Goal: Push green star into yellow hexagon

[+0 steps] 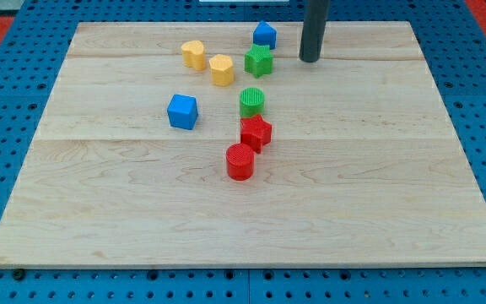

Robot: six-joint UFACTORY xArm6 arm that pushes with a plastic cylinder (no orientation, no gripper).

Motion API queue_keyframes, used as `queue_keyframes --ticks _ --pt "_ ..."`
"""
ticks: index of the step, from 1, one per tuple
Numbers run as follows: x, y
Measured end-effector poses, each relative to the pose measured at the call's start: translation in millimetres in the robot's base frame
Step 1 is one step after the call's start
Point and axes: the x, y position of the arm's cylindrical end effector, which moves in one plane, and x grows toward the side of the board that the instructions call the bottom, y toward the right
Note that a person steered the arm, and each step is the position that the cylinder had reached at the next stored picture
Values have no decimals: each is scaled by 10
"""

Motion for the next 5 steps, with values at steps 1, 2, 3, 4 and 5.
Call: queue_keyframes --ticks 1,2,3,4,5 --pt "-118 -395" --pt "-11 -499" --pt "2 -617" --pt "-34 -766" --pt "-39 -875"
